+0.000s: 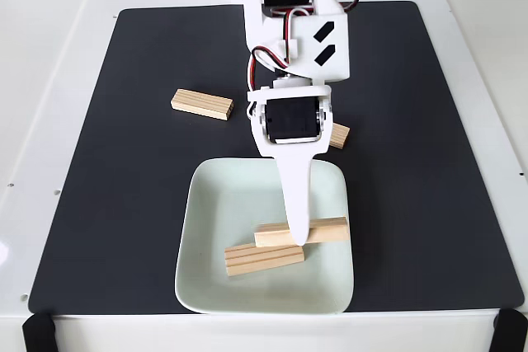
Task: Pick up the wooden block and place them on the plate.
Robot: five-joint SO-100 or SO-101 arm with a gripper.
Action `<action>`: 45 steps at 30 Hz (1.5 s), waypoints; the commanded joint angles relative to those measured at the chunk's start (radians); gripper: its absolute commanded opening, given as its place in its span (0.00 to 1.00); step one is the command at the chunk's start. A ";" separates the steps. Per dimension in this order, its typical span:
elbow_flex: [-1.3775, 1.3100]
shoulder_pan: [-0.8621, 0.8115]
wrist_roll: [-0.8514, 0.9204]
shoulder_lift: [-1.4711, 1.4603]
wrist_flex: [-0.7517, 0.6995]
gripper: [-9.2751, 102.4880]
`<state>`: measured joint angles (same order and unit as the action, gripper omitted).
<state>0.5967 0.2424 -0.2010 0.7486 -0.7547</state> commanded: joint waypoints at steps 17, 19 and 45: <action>-0.115 -0.100 0.009 -0.015 0.020 0.08; -0.110 -0.110 0.052 -0.015 0.020 0.08; -0.100 -0.109 0.106 0.067 -0.156 0.43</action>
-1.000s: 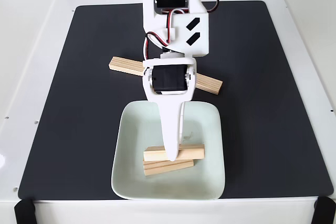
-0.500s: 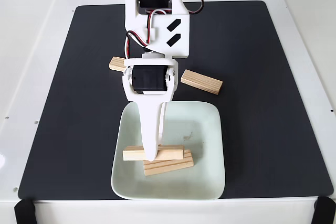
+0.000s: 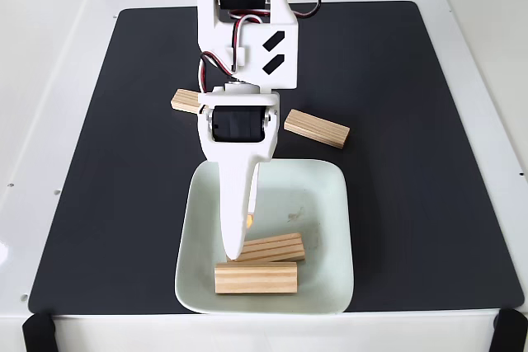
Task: Pick up the wooden block and place them on the plate.
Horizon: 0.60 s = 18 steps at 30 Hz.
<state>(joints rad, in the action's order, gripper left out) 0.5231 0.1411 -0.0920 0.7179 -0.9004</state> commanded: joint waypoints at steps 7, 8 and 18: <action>0.219 0.000 0.005 0.334 -0.080 0.21; 0.279 0.000 0.000 0.379 -0.077 0.16; 0.982 -0.015 0.011 0.899 -0.066 0.08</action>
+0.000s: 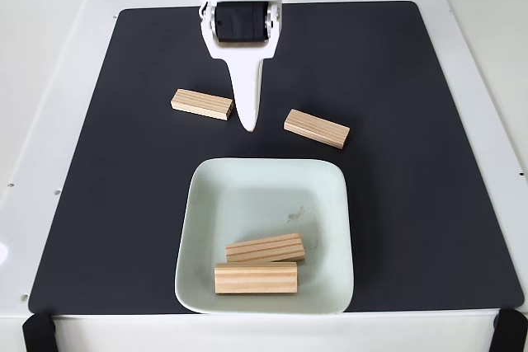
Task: Pick up the wooden block and place them on the plate.
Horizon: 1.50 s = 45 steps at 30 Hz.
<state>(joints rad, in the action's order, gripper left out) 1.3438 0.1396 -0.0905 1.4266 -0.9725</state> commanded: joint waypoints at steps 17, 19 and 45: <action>0.853 -0.351 0.147 0.793 -0.008 0.08; 0.838 -0.373 0.150 0.752 -0.008 0.08; 0.153 -0.334 0.143 0.071 -0.354 0.39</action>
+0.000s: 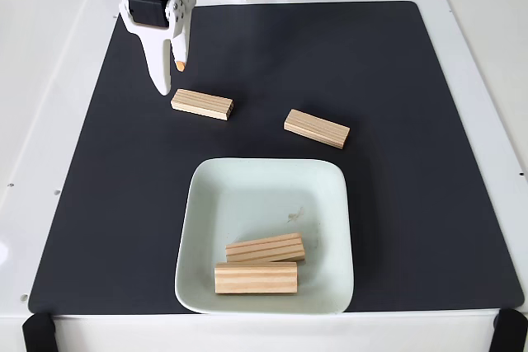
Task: Pick up the wooden block and place them on the plate.
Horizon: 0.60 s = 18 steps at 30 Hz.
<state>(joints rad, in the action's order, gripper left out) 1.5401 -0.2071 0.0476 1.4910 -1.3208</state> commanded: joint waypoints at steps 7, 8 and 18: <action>0.025 0.052 0.005 -0.021 0.008 0.35; 0.025 0.058 0.003 -0.029 0.008 0.34; 0.011 0.066 -0.034 -0.120 0.008 0.34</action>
<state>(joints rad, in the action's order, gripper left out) 1.5647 -0.1350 0.0261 1.3698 -1.3208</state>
